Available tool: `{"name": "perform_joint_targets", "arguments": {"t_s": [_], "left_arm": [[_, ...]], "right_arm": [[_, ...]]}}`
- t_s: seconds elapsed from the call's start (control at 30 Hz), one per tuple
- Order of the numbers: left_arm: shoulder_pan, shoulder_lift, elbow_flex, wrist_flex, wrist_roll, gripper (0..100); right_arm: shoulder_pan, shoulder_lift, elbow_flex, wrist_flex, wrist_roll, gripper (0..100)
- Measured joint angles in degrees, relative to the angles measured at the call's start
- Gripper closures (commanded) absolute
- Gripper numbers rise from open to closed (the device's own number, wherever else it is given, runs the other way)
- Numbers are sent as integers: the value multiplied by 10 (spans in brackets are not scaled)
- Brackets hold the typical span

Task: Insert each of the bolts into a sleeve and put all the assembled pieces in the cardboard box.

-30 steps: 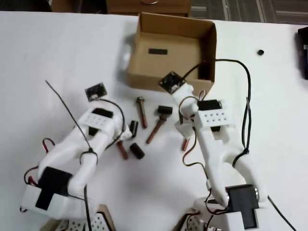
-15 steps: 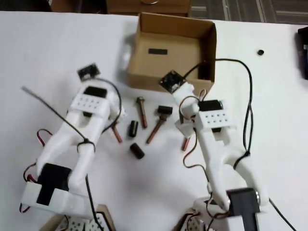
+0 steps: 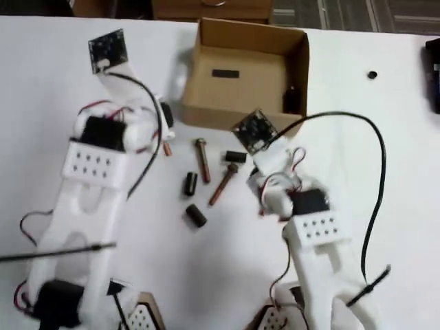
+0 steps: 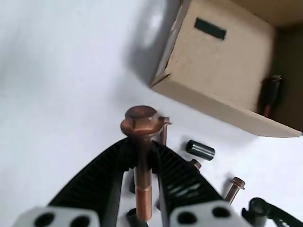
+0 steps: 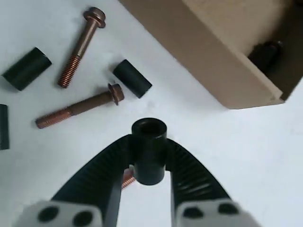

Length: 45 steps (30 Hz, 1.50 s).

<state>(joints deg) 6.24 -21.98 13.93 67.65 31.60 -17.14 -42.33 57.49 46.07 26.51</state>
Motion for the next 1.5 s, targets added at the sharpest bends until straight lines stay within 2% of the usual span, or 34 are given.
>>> {"name": "perform_joint_targets", "arguments": {"t_s": [0.23,0.5,0.8,1.0,1.27,1.5], "left_arm": [[40,-104,135,-90,-12,980],[40,-124,169,-100,-11,980],[51,-124,169,-105,14,980],[57,-124,169,-136,33,980],[94,-124,169,-138,33,980],[94,-124,197,-173,36,980]], "right_arm": [[-111,-22,40,-16,-79,978],[-169,-22,91,-105,-131,978],[-174,-22,109,-178,-166,978],[-199,-78,120,-194,-215,978],[-202,-127,141,-194,-221,978],[-202,-137,142,-194,-221,978]]}}
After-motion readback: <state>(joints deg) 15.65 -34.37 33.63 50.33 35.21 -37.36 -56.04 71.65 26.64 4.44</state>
